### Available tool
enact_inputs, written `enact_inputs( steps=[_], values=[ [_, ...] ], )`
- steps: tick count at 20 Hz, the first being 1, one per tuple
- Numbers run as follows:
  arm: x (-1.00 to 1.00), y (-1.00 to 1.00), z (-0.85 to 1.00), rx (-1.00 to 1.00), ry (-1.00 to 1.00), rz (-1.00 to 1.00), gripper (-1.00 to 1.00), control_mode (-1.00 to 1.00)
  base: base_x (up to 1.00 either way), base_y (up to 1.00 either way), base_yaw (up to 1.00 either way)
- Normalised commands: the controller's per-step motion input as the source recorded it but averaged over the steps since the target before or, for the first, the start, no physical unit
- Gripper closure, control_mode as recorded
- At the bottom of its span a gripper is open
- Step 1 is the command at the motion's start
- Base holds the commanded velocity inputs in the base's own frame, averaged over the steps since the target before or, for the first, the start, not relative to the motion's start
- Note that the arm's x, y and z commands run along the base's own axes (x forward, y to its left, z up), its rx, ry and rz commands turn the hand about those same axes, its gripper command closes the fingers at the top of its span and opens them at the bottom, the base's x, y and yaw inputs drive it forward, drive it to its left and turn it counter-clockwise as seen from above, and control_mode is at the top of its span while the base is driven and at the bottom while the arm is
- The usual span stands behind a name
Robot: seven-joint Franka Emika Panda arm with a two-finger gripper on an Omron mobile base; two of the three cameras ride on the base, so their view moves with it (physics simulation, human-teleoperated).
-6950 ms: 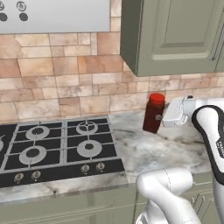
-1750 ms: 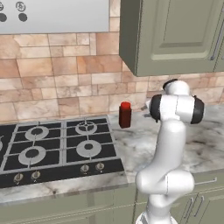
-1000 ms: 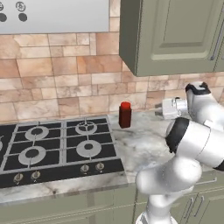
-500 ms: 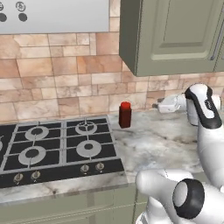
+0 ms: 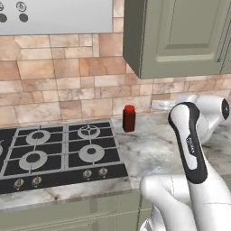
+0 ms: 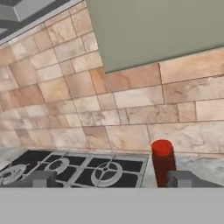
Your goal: Collect the paprika, mayonnaise, and shaker from the cabinet and place them next to the stove.
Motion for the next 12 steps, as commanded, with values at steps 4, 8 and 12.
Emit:
enact_inputs(
  steps=[4,8,12],
  values=[
    [-0.58,0.20,0.20,0.00,0.17,-0.40,-1.00,-1.00,0.00,0.00,0.00],
    [-0.65,0.09,0.01,0.00,0.15,-0.38,-1.00,-1.00,0.00,0.00,0.00],
    [-0.75,0.00,0.00,-0.04,0.15,-0.29,-1.00,-1.00,0.00,0.00,0.00]
  ],
)
